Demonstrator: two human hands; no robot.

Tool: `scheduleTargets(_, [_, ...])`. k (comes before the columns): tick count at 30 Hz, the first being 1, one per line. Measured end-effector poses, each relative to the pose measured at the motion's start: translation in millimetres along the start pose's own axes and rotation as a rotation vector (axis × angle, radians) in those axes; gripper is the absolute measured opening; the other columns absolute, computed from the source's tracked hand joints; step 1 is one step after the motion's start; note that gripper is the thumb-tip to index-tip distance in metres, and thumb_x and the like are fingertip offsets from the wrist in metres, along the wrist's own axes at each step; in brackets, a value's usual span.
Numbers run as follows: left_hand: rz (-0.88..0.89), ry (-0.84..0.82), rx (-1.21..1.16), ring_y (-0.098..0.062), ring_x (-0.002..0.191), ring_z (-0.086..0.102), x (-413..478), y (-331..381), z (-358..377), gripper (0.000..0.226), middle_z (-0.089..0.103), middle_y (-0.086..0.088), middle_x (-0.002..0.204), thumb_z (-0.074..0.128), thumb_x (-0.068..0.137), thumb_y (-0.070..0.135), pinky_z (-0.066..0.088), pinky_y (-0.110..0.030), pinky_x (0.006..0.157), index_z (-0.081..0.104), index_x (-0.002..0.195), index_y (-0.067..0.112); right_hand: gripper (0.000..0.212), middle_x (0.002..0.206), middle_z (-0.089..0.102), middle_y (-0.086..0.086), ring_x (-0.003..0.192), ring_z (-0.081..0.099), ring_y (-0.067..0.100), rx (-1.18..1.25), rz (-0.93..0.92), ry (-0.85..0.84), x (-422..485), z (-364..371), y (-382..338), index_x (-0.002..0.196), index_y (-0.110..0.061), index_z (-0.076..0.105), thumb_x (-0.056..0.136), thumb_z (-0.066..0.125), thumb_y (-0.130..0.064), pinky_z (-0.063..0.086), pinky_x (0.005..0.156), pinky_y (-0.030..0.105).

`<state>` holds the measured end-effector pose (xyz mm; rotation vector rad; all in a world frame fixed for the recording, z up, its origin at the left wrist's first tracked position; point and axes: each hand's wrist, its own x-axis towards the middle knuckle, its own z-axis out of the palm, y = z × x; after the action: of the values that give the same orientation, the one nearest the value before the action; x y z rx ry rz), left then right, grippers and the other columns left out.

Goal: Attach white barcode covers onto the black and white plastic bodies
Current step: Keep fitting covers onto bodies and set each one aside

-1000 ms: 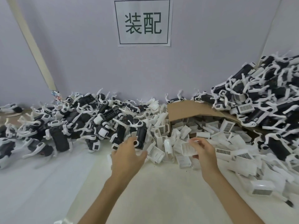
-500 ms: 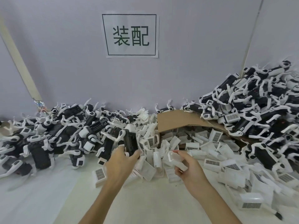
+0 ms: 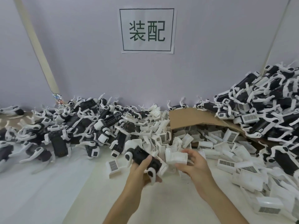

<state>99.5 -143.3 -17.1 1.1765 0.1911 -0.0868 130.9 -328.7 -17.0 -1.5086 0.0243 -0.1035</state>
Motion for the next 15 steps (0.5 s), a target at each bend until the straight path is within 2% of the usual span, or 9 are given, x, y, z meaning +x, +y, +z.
scheduleTargets(2, [-0.015, -0.015, -0.072, -0.038, 0.064, 0.072, 1, 0, 4, 0.027, 0.078, -0.011, 0.089, 0.051, 0.1, 0.029, 0.056, -0.034, 0.062, 0.055, 0.12, 0.011, 0.049, 0.101, 0.072, -0.001, 0.084, 0.07, 0.013, -0.032, -0.032, -0.046, -4, 2, -1, 0.106, -0.022, 0.068, 0.071, 0.08, 0.01, 0.053, 0.064, 0.02])
scheduleTargets(5, [0.056, -0.113, -0.025, -0.042, 0.073, 0.074, -7, -2, 8, 0.028, 0.078, -0.006, 0.1, 0.032, 0.108, 0.019, 0.059, -0.035, 0.07, 0.054, 0.125, 0.02, 0.045, 0.098, 0.07, -0.001, 0.073, 0.06, 0.01, -0.051, -0.083, -0.143, -10, 6, -6, 0.108, -0.03, 0.071, 0.076, 0.079, 0.001, 0.047, 0.062, 0.02])
scheduleTargets(8, [0.104, -0.191, 0.045, -0.044, 0.084, 0.074, -12, -7, 8, 0.029, 0.075, -0.008, 0.114, 0.037, 0.109, 0.021, 0.058, -0.03, 0.07, 0.05, 0.134, 0.025, 0.052, 0.11, 0.067, 0.003, 0.089, 0.06, 0.02, -0.064, -0.123, -0.175, -13, 8, -8, 0.119, -0.033, 0.068, 0.069, 0.076, -0.025, 0.049, 0.078, 0.025])
scheduleTargets(10, [0.099, -0.189, 0.092, -0.042, 0.084, 0.074, -14, -9, 8, 0.029, 0.074, -0.006, 0.118, 0.045, 0.106, 0.026, 0.058, -0.029, 0.071, 0.052, 0.134, 0.028, 0.056, 0.109, 0.067, 0.005, 0.098, 0.064, 0.021, -0.036, -0.127, -0.162, -13, 9, -8, 0.122, -0.033, 0.065, 0.067, 0.074, -0.03, 0.051, 0.084, 0.026])
scheduleTargets(13, [0.117, -0.201, 0.175, -0.038, 0.075, 0.074, -17, -11, 8, 0.029, 0.074, -0.009, 0.111, 0.051, 0.103, 0.031, 0.054, -0.023, 0.066, 0.058, 0.131, 0.025, 0.047, 0.104, 0.069, 0.011, 0.087, 0.069, 0.017, 0.001, -0.128, -0.176, -13, 9, -7, 0.118, -0.026, 0.064, 0.075, 0.082, -0.024, 0.053, 0.075, 0.026])
scheduleTargets(15, [0.126, -0.216, 0.205, -0.035, 0.072, 0.073, -18, -11, 10, 0.028, 0.075, -0.011, 0.104, 0.052, 0.102, 0.034, 0.053, -0.023, 0.066, 0.061, 0.127, 0.023, 0.04, 0.104, 0.068, 0.017, 0.08, 0.066, 0.017, 0.008, -0.125, -0.172, -13, 9, -6, 0.116, -0.021, 0.064, 0.08, 0.082, -0.018, 0.051, 0.07, 0.031])
